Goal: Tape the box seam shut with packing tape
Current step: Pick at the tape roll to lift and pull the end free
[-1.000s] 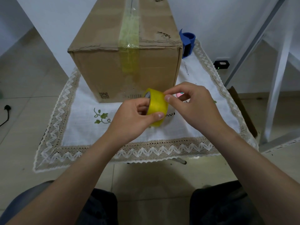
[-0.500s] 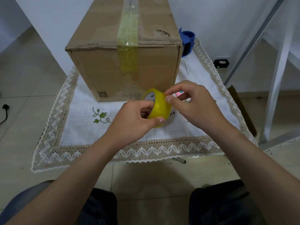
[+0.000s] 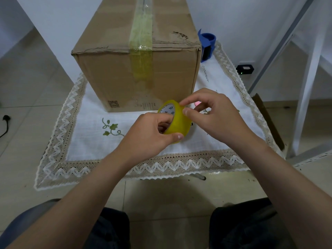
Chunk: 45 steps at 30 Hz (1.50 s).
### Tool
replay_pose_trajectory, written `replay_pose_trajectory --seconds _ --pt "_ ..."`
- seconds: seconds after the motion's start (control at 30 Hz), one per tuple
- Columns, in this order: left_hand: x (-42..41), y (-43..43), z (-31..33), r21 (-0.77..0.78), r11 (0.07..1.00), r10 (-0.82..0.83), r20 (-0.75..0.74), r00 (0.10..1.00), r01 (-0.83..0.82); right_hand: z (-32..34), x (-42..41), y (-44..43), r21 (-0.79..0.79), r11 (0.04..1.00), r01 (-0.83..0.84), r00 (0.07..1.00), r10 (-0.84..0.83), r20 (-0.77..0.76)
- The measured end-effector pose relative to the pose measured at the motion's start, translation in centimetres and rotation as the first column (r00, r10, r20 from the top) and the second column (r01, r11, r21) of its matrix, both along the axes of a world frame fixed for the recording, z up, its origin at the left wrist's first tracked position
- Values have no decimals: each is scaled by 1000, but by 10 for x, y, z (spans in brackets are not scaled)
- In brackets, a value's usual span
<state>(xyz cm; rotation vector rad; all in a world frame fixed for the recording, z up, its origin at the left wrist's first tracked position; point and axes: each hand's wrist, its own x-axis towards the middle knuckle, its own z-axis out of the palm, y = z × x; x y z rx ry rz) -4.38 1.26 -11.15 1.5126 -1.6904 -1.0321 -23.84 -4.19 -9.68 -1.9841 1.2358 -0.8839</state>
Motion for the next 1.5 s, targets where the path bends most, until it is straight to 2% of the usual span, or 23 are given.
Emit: replay_pose_trajectory --seconds 0.27,0.43,0.77,0.97,1.23,1.5 --pt "0 1 2 -16 999 -42 38 998 43 0 -3 -2 -48 996 -73 997 74 32" --pt "1 1 3 -12 999 -49 55 997 50 0 -6 -3 -174 962 -209 975 192 -114" --pt "0 1 4 -14 998 -57 82 995 58 0 -12 -8 -294 933 -207 972 162 -168" --pt "1 1 4 -10 998 -54 85 995 55 0 -14 -9 -277 942 -189 977 152 -150" --pt "0 2 4 -6 998 -64 100 993 64 3 -7 -3 -187 943 -276 961 275 -37" --pt "-4 2 0 -28 996 -77 118 990 80 6 -5 2 -216 914 -343 939 328 -104"
